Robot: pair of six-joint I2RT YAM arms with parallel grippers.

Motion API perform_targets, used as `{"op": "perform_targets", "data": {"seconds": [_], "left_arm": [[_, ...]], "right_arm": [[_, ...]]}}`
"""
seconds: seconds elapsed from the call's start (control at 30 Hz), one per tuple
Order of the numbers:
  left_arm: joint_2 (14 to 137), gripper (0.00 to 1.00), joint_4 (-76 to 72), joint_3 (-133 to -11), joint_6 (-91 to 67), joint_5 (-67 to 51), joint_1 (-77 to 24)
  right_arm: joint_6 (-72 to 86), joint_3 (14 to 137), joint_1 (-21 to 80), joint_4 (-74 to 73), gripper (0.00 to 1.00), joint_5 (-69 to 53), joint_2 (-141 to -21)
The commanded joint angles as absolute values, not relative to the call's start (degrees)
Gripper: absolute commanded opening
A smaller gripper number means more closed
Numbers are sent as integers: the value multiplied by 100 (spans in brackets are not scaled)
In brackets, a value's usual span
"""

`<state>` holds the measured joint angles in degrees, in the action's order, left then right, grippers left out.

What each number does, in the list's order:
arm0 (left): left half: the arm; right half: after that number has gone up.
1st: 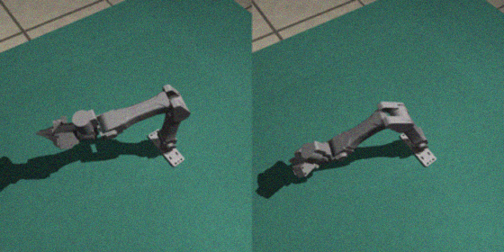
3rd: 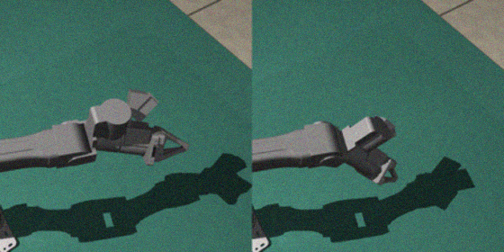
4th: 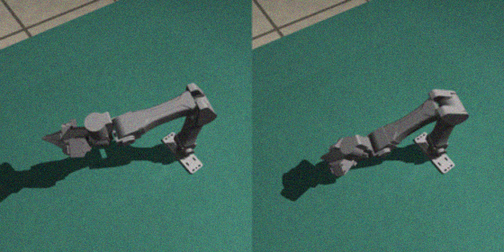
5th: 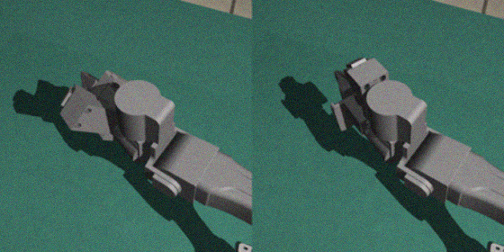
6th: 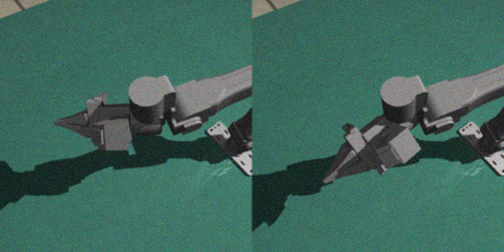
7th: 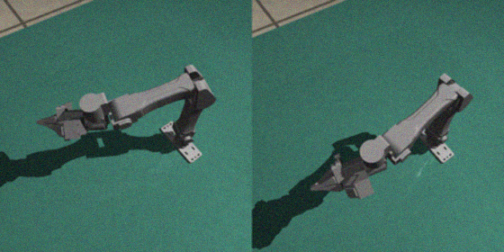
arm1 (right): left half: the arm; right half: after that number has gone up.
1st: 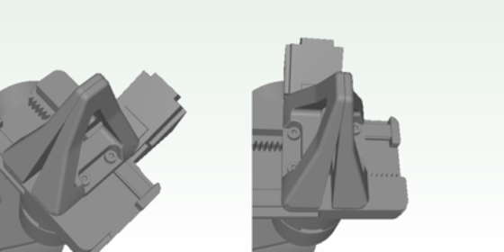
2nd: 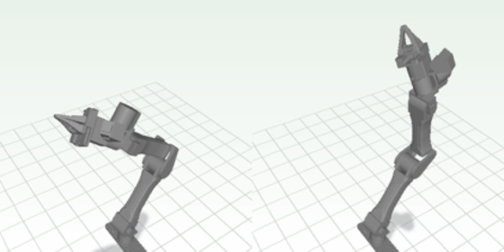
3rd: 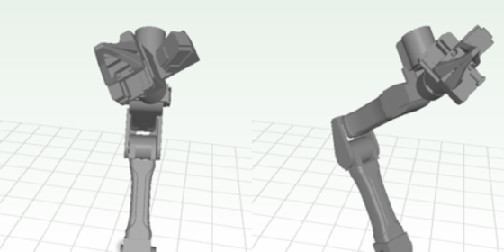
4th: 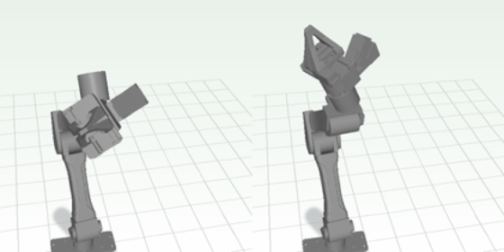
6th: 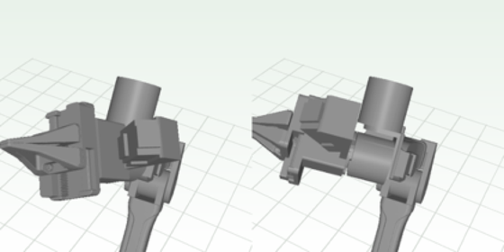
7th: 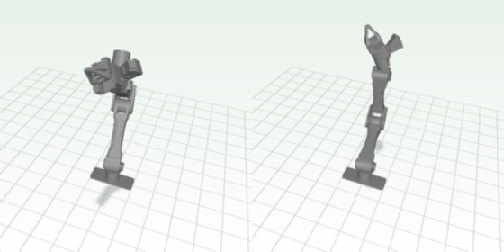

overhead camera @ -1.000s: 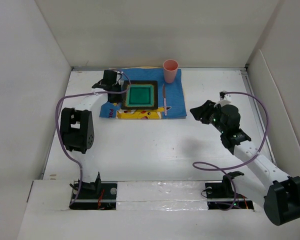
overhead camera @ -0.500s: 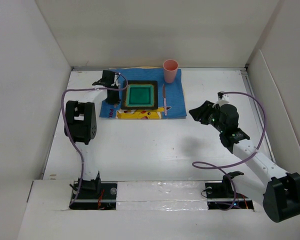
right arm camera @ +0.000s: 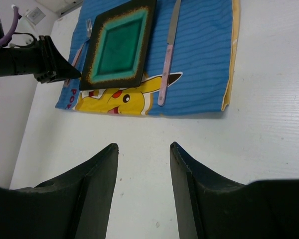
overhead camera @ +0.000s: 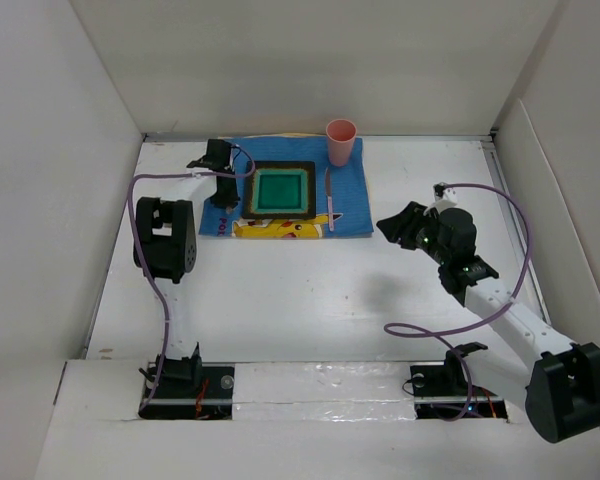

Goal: Set the dinner table for one person

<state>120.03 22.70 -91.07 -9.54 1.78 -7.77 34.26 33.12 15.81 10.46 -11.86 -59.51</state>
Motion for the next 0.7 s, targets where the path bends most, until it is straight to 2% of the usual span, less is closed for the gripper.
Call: {"op": "perform_targets", "data": {"seconds": [0.0, 0.23, 0.27, 0.3, 0.4, 0.5, 0.57, 0.6, 0.67], "left_arm": [[12085, 0, 2338, -9229, -1028, 334, -738], [12111, 1, 2303, -9141, -967, 430, -738], [12103, 4, 2346, -9158, -967, 465, -738], [12085, 13, 2364, -9150, -975, 509, -738], [11980, 24, 2382, -9088, -1002, 667, -738], [11857, 25, 2443, -9044, -1055, 817, -738], [11786, 30, 2461, -9009, -1090, 844, -738], [11734, 35, 2470, -8983, -1107, 861, -738], [11681, 36, 2540, -8965, -1186, 931, -738]], "right_arm": [[3331, 3349, 1547, 1213, 51, -1230, -5985], [3331, 3349, 1547, 1230, 51, -1257, -6003], [3331, 3340, 1547, 1230, 51, -1239, -5994], [3331, 3349, 1547, 1230, 51, -1239, -5994], [3331, 3349, 1547, 1222, 51, -1239, -5968], [3331, 3349, 1547, 1213, 51, -1239, -5950], [3331, 3349, 1547, 1213, 51, -1248, -5950], [3331, 3340, 1547, 1222, 51, -1239, -5941], [3314, 3349, 1547, 1187, 51, -1222, -5933]]}}
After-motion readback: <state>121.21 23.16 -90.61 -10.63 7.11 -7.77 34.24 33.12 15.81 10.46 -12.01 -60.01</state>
